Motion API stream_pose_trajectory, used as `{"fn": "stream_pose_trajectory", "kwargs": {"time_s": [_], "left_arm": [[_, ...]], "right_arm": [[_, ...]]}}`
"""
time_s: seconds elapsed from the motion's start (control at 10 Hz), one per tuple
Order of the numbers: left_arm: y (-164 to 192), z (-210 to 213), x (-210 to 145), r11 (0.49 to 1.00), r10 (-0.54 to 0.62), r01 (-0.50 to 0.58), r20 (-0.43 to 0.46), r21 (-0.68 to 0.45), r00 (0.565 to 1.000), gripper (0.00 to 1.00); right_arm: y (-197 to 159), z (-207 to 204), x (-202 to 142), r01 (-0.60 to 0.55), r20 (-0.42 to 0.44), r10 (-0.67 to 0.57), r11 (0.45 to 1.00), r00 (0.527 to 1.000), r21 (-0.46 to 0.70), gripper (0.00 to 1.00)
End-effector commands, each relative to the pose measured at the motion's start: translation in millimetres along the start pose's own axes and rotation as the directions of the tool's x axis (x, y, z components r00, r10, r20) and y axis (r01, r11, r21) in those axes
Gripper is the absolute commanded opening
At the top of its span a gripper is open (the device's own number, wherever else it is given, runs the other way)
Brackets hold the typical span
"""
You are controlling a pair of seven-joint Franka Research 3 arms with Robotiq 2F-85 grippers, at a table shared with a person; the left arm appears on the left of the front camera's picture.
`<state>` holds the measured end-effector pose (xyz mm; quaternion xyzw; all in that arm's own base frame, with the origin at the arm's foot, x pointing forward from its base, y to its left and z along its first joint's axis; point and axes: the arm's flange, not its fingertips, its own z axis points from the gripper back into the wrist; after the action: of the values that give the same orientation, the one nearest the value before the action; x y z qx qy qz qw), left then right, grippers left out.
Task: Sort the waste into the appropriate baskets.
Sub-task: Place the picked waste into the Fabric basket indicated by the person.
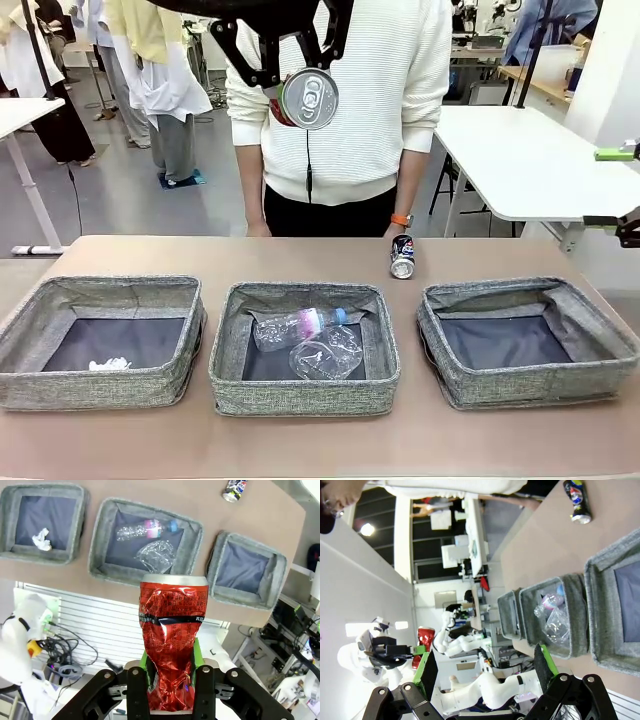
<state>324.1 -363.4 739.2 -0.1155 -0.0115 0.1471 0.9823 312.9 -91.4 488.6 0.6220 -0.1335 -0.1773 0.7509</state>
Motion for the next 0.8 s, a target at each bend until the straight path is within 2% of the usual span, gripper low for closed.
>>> {"fn": "stream_pose_trajectory", "kwargs": {"time_s": [0.0,0.7], "left_arm": [[2.4,1.1,-1.6,1.0,0.007,-0.007,-0.003,-0.018,1.0,0.33],[2.4,1.1,-1.6,1.0,0.007,-0.007,-0.003,-0.018,1.0,0.33]], "right_arm": [[2.8,2.6,-0.6,-0.001,-0.006,0.001,1.0,1.0,0.0,1.0],[2.8,2.6,-0.6,-0.001,-0.006,0.001,1.0,1.0,0.0,1.0]]}}
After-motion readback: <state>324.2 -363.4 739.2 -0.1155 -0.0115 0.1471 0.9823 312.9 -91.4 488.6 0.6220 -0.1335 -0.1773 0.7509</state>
